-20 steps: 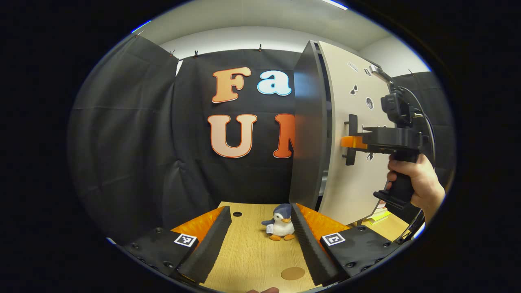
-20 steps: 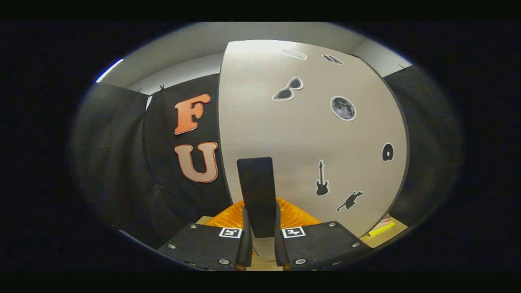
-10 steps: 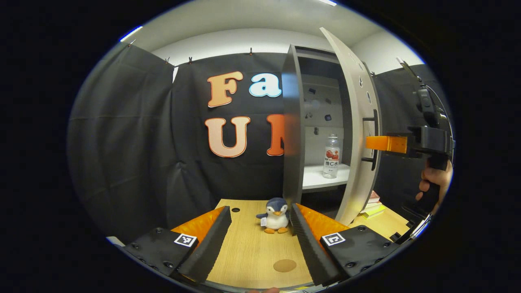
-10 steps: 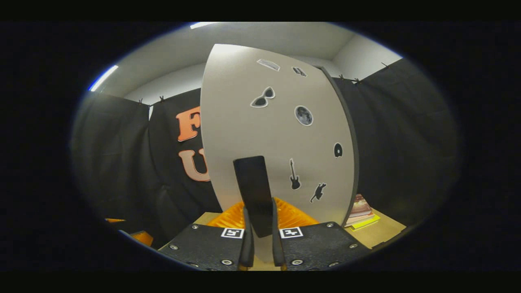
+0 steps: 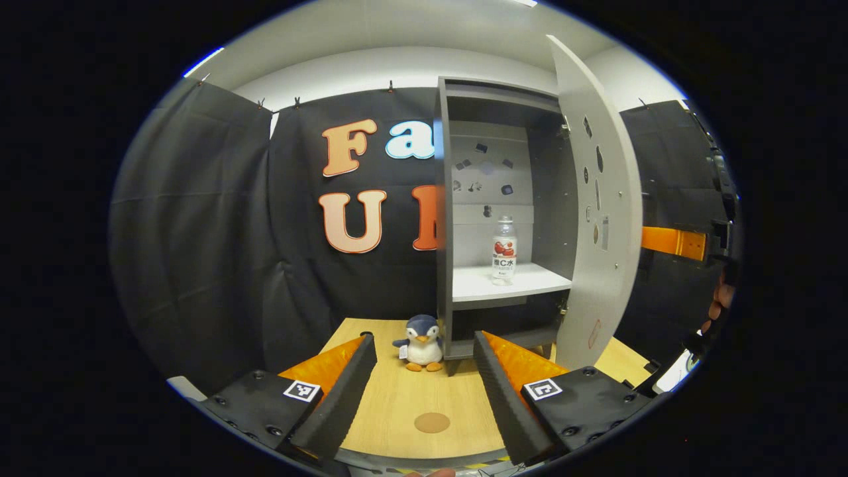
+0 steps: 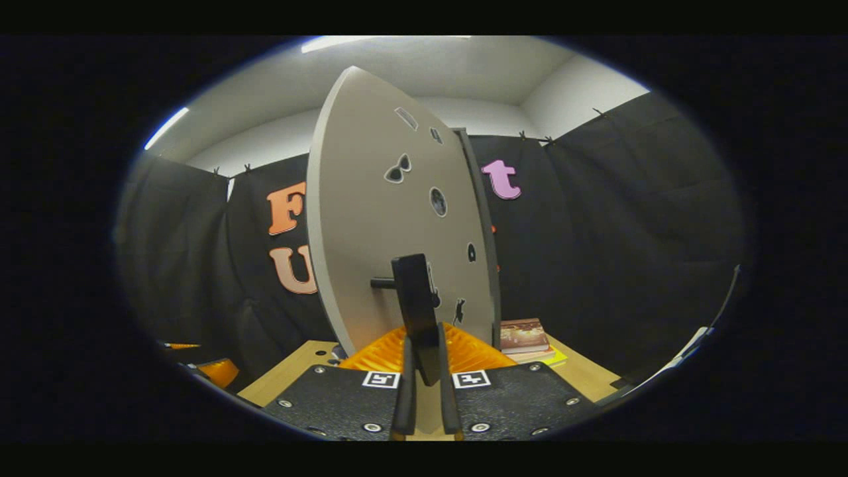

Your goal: Open the cabinet door with the right hand, grasp the bottle in the cabinet with the left hand and place it on the coaster, then close the cabinet door with the right hand.

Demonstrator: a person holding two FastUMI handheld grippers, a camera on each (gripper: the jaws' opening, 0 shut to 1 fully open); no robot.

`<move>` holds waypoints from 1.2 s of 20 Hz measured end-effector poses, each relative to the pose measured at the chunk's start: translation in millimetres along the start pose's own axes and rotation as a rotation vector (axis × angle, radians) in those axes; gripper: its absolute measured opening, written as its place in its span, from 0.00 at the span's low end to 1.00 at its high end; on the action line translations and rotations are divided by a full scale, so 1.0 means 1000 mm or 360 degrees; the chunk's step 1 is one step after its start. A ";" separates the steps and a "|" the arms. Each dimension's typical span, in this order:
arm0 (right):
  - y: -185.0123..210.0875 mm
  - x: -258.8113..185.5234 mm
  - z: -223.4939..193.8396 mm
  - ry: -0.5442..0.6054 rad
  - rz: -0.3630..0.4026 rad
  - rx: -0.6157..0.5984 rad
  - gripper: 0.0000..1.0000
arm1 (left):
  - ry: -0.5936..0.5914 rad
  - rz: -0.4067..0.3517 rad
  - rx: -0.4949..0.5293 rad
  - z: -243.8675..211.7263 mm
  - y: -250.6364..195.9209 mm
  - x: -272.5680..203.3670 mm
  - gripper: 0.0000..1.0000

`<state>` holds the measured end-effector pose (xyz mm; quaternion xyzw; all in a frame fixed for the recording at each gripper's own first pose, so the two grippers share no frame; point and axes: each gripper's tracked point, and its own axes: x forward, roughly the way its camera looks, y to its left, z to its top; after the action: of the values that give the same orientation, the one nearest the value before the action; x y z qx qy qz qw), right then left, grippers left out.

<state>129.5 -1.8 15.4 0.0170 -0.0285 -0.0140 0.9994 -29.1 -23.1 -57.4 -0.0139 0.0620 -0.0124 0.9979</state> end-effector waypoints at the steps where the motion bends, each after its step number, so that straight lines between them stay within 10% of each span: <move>1: -0.008 -0.004 0.001 0.0004 0.0012 0.0009 0.15 | 0.0006 0.0001 0.0006 -0.001 -0.007 -0.001 0.94; 24: -0.115 -0.011 0.009 -0.0002 0.0089 -0.0037 0.07 | 0.0027 0.0072 -0.0036 0.003 -0.080 -0.014 0.96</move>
<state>115.2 -116.6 20.0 0.0046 -0.0294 0.0137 0.9995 -44.8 -102.2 -50.5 -0.0237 0.0709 0.0108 0.9971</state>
